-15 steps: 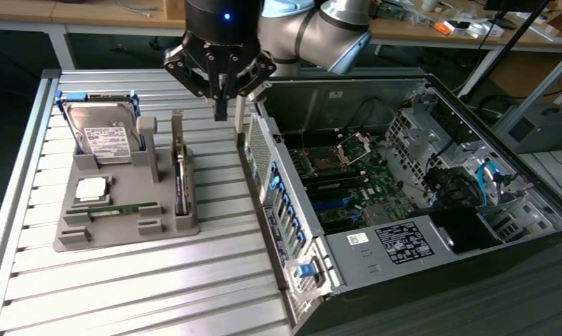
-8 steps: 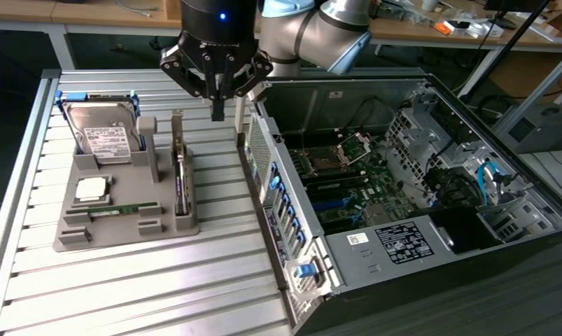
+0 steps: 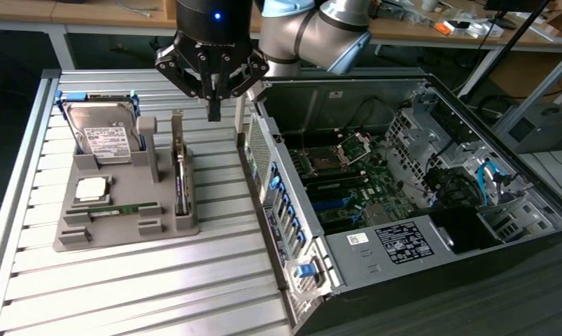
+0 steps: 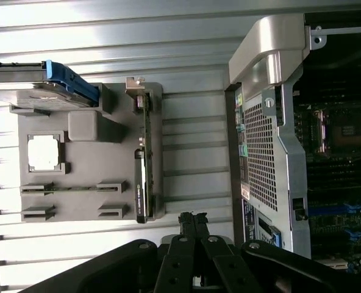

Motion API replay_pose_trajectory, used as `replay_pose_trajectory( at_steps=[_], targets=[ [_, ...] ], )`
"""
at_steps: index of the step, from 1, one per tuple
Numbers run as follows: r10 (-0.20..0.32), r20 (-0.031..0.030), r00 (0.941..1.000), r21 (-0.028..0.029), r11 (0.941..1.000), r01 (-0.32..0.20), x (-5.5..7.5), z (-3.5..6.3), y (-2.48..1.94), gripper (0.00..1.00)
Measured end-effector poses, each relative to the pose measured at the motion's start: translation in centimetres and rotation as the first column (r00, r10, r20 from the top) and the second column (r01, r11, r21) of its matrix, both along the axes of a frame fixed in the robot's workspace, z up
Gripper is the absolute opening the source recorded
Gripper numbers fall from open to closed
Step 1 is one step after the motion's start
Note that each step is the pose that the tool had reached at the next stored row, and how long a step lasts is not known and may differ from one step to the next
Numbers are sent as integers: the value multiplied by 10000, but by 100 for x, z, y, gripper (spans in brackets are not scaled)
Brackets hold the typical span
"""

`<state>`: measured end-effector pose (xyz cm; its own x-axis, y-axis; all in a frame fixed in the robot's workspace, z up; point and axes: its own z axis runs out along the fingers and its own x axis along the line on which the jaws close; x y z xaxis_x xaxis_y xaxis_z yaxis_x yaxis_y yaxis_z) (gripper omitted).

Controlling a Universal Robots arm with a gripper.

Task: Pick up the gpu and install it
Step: 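Reach for the gpu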

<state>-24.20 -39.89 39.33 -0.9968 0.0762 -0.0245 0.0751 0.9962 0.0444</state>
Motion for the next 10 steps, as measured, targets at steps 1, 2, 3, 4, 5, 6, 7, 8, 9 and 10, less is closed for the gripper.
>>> replay_pose_trajectory(
  at_steps=[1,2,3,4,5,6,7,8,9,10],
  targets=[
    [0,0,10000,0,10000,0,-6,0,0,11],
    [-1,0,10000,0,10000,1,-12,0,0,11],
    [0,0,10000,0,10000,0,-19,0,0,11],
    [0,-1,10000,0,10000,0,-26,0,0,11],
    [0,0,10000,0,10000,0,-35,0,0,11],
    [0,0,10000,0,10000,0,-43,0,0,11],
    [0,0,10000,0,10000,0,-50,0,0,11],
    [0,0,10000,0,10000,0,-60,0,0,11],
    [0,0,10000,0,10000,0,-74,0,0,11],
    [0,0,10000,0,10000,0,-82,0,0,11]
  ],
)
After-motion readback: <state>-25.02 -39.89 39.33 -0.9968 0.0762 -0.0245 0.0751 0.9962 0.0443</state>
